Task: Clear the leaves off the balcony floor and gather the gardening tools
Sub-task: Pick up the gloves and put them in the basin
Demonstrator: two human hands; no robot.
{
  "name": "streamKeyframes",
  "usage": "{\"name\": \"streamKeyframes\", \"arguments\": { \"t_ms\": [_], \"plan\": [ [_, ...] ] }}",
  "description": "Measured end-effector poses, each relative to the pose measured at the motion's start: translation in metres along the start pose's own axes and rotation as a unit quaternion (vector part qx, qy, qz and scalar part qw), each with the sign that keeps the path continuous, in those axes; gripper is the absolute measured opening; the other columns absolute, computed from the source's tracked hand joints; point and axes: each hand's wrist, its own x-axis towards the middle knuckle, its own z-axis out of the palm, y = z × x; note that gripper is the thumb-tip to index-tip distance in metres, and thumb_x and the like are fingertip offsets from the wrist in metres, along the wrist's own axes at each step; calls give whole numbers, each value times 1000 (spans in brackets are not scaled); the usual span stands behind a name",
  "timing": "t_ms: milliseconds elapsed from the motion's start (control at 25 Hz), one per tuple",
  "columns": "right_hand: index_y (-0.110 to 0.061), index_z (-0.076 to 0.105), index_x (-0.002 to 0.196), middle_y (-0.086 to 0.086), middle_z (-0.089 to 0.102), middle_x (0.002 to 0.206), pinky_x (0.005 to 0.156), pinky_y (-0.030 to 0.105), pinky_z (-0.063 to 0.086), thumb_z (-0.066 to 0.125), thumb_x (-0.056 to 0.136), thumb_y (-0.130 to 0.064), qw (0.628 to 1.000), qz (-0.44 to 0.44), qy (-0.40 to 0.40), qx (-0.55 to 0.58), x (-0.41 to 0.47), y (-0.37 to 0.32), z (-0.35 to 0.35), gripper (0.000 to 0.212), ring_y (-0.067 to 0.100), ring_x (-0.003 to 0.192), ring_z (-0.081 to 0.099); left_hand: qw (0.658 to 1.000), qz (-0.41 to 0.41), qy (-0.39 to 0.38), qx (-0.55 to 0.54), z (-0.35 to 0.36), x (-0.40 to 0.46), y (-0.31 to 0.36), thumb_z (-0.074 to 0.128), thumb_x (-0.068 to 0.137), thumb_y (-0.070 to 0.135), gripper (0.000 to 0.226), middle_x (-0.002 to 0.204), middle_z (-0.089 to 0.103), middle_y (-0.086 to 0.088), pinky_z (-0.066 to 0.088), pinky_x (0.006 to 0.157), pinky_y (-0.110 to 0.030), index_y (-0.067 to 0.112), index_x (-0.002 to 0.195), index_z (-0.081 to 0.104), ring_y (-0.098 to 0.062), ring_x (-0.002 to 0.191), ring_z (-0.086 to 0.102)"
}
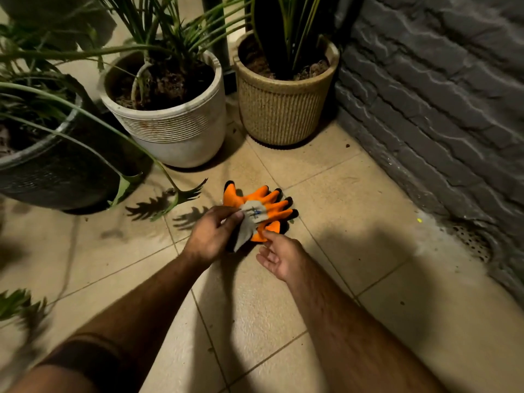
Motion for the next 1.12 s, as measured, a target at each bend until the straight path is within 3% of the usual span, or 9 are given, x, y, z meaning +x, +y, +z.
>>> {"name": "streamKeyframes", "arguments": {
  "t_ms": [240, 440, 560, 640, 680, 720, 760, 960, 1120],
  "plan": [
    [-10, 47, 144, 13, 55, 140, 89, 40, 49, 23, 105, -23, 971, -79, -89, 205, -10, -7, -1, 48, 28, 115, 58, 947, -160, -81, -265, 7, -8, 39, 58, 96, 46, 32, 94, 74, 2, 53, 68, -24, 18, 102, 72, -12, 84, 67],
    [-2, 64, 119, 13, 74, 107, 95, 40, 50, 31, 102, -35, 975, -36, -151, 162, -17, -15, -5, 50, 29, 103, 67, 940, -135, -111, -293, 37, -14, 39, 66, 90, 0, 9, 78, 67, -5, 57, 59, -23, 7, 94, 63, -11, 62, 67],
    [-8, 68, 112, 16, 75, 95, 80, 41, 56, 44, 101, -23, 990, -58, -89, 98, -17, -20, -16, 30, 30, 87, 71, 914, -184, -40, -359, 32, -11, 45, 70, 91, 15, 16, 67, 61, -6, 56, 53, -23, 7, 96, 57, -10, 53, 59],
    [-7, 68, 111, 17, 76, 100, 82, 43, 58, 51, 98, -18, 992, -72, -71, 75, -21, -27, -28, 24, 32, 92, 72, 896, -249, -92, -356, 26, -12, 39, 68, 91, 40, 31, 64, 60, -16, 61, 64, -27, 10, 97, 62, -1, 58, 49],
    [-6, 68, 112, 17, 76, 102, 81, 43, 59, 52, 97, -15, 994, -81, -59, 51, -24, -31, -32, 24, 32, 94, 72, 888, -277, -141, -338, 25, -13, 38, 66, 91, 48, 40, 78, 62, -26, 62, 78, -33, 10, 103, 65, -27, 95, 33],
    [-5, 67, 111, 17, 75, 102, 79, 42, 59, 52, 96, -13, 995, -88, -51, 23, -26, -32, -35, 24, 31, 93, 71, 877, -294, -172, -339, 28, -15, 39, 66, 90, 48, 44, 89, 71, -21, 61, 84, -38, 10, 113, 67, -34, 83, 73],
    [-4, 67, 111, 17, 75, 104, 79, 41, 59, 52, 96, -11, 994, -96, -42, -9, -25, -31, -37, 23, 31, 92, 71, 872, -296, -172, -349, 33, -16, 40, 69, 91, 41, 44, 98, 74, -19, 61, 80, -39, 9, 120, 66, -31, 92, 74],
    [-10, 62, 130, 12, 72, 113, 85, 40, 58, 52, 101, -16, 964, -186, 52, -181, -19, -28, -51, 31, 27, 96, 70, 870, -254, -44, -420, 40, -7, 41, 67, 94, 22, 37, 110, 74, -15, 59, 85, -44, 9, 128, 61, -29, 99, 73],
    [1, 56, 127, 26, 72, 95, 67, 48, 62, 56, 93, 1, 980, -186, 64, -25, -27, -44, -72, 34, 43, 80, 72, 879, -243, -28, -409, 31, -7, 37, 60, 98, 21, 43, 121, 68, -18, 52, 98, -48, 11, 138, 51, -31, 107, 68]
  ]
}}
